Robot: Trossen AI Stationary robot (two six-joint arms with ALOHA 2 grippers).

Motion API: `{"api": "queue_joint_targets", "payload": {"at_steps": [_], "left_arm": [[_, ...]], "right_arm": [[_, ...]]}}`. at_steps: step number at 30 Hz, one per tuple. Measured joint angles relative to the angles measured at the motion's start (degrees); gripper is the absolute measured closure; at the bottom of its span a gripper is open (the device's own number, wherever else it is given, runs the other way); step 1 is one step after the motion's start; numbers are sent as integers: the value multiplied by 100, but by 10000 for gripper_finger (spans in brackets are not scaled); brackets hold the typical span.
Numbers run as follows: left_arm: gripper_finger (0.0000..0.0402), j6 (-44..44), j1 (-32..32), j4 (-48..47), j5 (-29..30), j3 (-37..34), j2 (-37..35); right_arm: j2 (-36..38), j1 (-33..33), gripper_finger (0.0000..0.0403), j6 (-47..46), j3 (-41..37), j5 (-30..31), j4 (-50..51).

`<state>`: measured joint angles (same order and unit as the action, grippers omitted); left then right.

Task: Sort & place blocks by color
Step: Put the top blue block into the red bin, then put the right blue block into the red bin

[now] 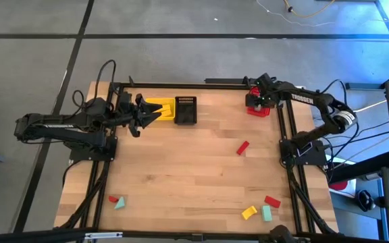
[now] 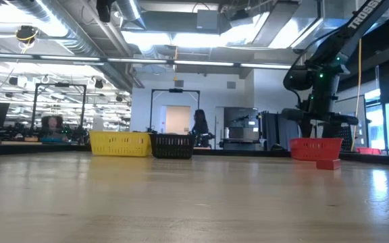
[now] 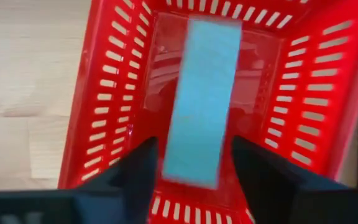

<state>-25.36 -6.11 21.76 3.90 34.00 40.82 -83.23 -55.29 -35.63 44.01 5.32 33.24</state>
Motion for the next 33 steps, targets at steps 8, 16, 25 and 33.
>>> {"api": "queue_joint_targets", "payload": {"at_steps": [8, 16, 25, 33], "left_arm": [[214, -1, 0, 2, -7, 0, 0], [214, -3, 0, -2, -13, 0, 0], [214, -3, 0, -111, -221, 0, -2], [223, 213, 4, -745, -348, -2, -2]], "right_arm": [[1126, 129, 78, 271, -2, -117, 237], [3124, 1498, 80, 177, -2, -1520, -293], [4004, 3611, 80, 123, 4, -1999, -2251], [3721, 4478, 80, 927, 4, -2002, -2324]]}}
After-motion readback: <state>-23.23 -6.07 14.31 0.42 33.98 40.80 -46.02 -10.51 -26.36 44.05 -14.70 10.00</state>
